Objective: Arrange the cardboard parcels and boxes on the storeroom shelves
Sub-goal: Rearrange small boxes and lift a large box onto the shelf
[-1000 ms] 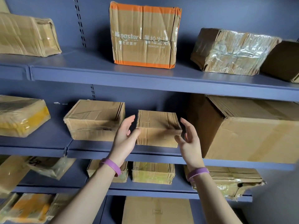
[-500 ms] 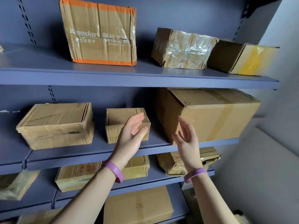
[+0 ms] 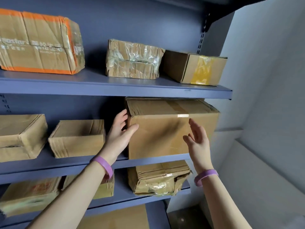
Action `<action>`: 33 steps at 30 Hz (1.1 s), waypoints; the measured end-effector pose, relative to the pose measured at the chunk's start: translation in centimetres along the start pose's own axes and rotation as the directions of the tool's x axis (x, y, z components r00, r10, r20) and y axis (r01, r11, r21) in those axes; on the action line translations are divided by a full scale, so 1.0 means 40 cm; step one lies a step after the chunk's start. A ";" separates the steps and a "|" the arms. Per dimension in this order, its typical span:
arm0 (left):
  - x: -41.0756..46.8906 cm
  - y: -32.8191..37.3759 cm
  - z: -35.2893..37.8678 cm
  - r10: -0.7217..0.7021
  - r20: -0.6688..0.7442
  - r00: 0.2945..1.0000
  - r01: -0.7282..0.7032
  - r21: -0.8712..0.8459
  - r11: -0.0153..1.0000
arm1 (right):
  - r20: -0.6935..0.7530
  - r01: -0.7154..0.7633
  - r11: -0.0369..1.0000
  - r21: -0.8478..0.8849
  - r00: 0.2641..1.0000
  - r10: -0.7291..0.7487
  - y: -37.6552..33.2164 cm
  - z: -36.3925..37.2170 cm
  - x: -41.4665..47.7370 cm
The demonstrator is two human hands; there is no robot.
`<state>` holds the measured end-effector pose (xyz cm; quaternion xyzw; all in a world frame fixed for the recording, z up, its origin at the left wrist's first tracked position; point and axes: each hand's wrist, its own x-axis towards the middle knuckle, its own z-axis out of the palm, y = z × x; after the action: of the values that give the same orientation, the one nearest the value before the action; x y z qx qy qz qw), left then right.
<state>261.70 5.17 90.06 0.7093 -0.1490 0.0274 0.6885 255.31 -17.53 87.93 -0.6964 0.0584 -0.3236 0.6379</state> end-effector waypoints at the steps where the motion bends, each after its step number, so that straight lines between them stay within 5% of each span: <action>1: 0.002 0.000 0.022 -0.008 -0.020 1.000 0.008 0.000 1.000 | -0.013 -0.002 1.000 -0.003 1.000 0.002 0.007 -0.038 0.020; 10: 0.028 -0.004 0.100 -0.126 -0.179 0.976 0.146 0.108 0.983 | -0.049 -0.069 0.989 -0.130 0.997 0.063 0.075 -0.256 0.181; 19: 0.042 -0.063 0.129 -0.249 -0.236 0.939 0.282 0.117 0.952 | 0.148 -0.295 0.955 -0.038 0.943 0.297 0.118 -0.299 0.280; 33: 0.072 -0.196 0.127 -0.363 -0.132 0.923 0.341 -0.161 0.926 | 0.324 -0.302 0.953 0.034 0.905 0.275 0.233 -0.313 0.343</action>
<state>265.57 -0.28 82.90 0.6717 0.0349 -0.0504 0.7383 262.57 -36.64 84.16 -0.6954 0.0445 -0.1125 0.7083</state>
